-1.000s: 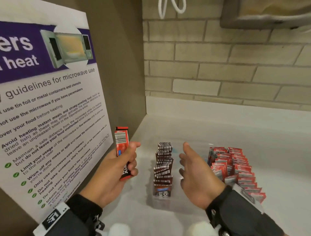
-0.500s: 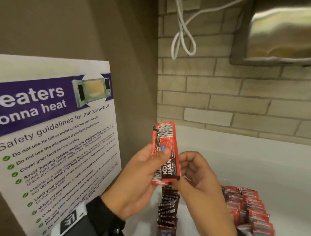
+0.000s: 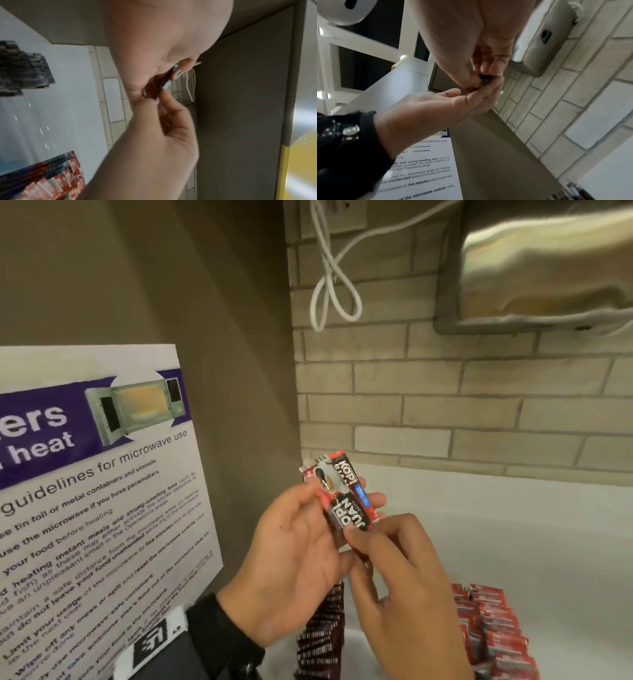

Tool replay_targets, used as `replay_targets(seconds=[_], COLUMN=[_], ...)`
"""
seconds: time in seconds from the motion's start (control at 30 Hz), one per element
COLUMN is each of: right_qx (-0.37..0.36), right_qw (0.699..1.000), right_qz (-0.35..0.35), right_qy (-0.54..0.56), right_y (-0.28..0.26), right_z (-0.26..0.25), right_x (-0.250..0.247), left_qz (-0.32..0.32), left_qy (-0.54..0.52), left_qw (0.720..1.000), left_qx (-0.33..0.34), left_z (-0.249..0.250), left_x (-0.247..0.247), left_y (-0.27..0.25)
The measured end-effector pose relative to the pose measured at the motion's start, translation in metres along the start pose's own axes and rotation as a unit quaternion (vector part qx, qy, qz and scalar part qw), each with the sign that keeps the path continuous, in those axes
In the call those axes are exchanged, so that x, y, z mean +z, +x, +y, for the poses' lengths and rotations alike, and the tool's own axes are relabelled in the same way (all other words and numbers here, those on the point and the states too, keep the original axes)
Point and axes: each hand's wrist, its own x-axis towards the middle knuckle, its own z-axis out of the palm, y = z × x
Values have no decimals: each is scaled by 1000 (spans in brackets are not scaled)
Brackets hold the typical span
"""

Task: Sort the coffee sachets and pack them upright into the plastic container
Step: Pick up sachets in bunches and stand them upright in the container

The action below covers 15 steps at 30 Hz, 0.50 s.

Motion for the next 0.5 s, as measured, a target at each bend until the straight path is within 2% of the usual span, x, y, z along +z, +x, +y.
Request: replay_targets(seconds=[0.13,0.23,0.3,0.37,0.4,0.43,0.5], right_qx=[15,112,228,338,365,372,354], right_qw=[998,984,945,871,847,842,859], right_qz=[-38,-15,14,11,8,0,-18], right_qy=[39,138,235,358,387,390,368], right_y=[-1,0,1,2,4,7,13], right_z=[2,-3,-4,-2,-2,-1,-2], right_x=[0,-4,-3,-3,-5,-7,-14], left_qz=[22,41,54,71,78,81,85], left_qy=[21,27,40,54,60,63,54], left_qw=[999,997,994,991,990,989,989], left_qx=[24,57,82,98,101,104,108], left_z=[1,0,-2,-5,-6,-6,-4], left_x=[-1,-4,-5,-7,-10,-13,-20], left_y=[0,0,-1,-2,-2,-4,-8])
